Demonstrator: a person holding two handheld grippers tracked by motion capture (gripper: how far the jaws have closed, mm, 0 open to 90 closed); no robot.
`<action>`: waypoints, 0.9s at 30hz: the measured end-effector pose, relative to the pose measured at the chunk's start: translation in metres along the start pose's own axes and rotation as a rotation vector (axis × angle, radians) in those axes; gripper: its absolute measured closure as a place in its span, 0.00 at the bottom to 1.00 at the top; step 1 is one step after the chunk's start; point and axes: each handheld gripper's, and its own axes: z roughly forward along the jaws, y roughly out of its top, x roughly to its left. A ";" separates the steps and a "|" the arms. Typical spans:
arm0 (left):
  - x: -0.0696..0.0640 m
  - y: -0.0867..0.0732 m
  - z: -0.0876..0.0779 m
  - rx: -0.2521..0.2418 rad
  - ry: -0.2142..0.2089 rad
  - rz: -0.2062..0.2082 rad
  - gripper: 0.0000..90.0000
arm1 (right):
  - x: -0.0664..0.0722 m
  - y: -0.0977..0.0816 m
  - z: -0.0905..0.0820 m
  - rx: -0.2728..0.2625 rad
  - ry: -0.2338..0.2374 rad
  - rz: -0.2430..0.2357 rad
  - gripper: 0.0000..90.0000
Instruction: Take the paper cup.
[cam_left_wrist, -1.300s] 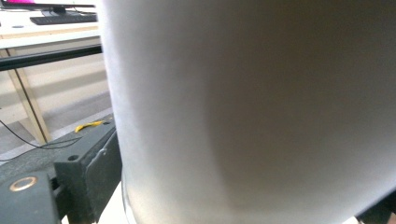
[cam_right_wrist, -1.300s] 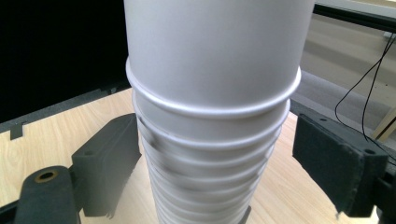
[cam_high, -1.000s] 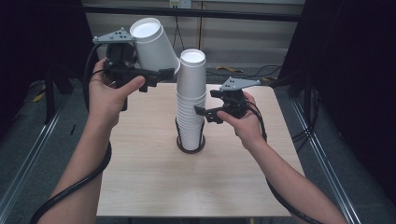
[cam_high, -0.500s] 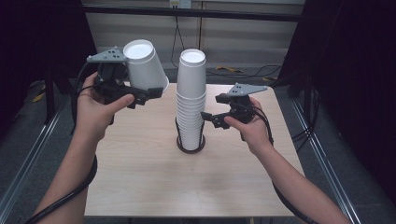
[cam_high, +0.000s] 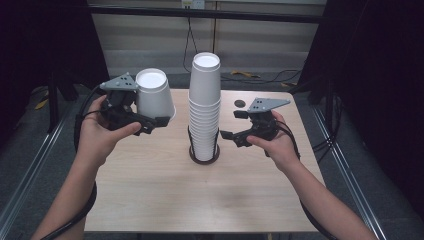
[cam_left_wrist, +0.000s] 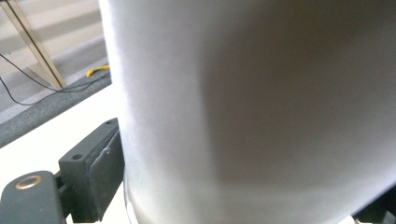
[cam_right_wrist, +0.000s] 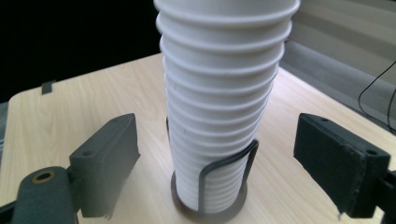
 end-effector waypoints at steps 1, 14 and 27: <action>-0.003 -0.004 0.001 0.021 -0.010 0.006 0.11 | 0.001 -0.003 -0.002 0.001 0.003 -0.015 0.15; -0.017 -0.024 0.013 0.115 -0.040 0.052 0.12 | 0.007 -0.016 -0.007 0.021 0.044 -0.045 0.15; -0.027 -0.045 0.032 0.172 -0.070 0.062 0.12 | 0.006 -0.029 -0.012 0.042 0.043 -0.044 0.15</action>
